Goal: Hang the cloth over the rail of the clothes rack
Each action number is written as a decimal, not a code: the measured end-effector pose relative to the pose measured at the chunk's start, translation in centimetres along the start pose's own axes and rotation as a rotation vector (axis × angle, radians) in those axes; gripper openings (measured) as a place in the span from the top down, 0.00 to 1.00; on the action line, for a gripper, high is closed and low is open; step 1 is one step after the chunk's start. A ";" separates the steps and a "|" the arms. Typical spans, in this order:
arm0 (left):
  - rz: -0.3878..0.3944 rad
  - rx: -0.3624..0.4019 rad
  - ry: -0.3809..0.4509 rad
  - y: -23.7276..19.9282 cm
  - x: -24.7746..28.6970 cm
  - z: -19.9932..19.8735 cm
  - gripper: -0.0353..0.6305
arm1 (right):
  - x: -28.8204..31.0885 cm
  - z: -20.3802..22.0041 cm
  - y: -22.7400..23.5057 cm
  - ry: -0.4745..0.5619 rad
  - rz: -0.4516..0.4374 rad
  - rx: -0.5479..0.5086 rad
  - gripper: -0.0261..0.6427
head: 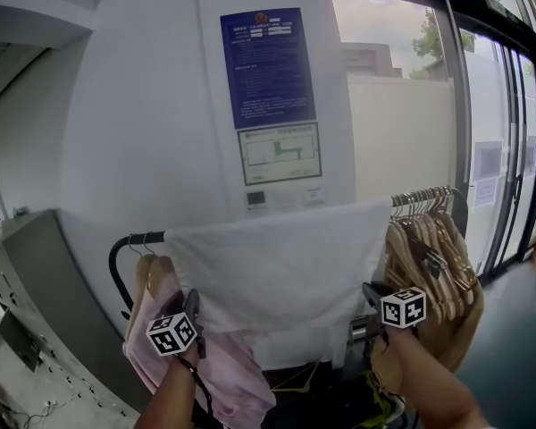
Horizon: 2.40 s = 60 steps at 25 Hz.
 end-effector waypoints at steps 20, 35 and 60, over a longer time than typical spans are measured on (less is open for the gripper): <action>0.043 -0.010 -0.061 2.9 -1.4 2.9 0.93 | -3.1 -2.4 -0.5 0.038 0.092 -0.034 0.94; -0.004 -0.014 0.047 3.4 -3.7 0.5 0.82 | -4.9 -3.7 -3.0 0.171 0.114 -0.079 0.86; 0.253 0.067 -0.023 17.1 -4.1 -2.2 0.94 | -8.3 -3.6 -11.8 0.216 0.181 -0.205 0.80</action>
Point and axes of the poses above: the fingertips, and each gripper's own axes: x forward along the fingers, y to its right, z out of its underside, the point moved 9 cm from there along -x, backward along the fingers, and after that the axes turned 7 degrees about x, right-handed, at the moved point
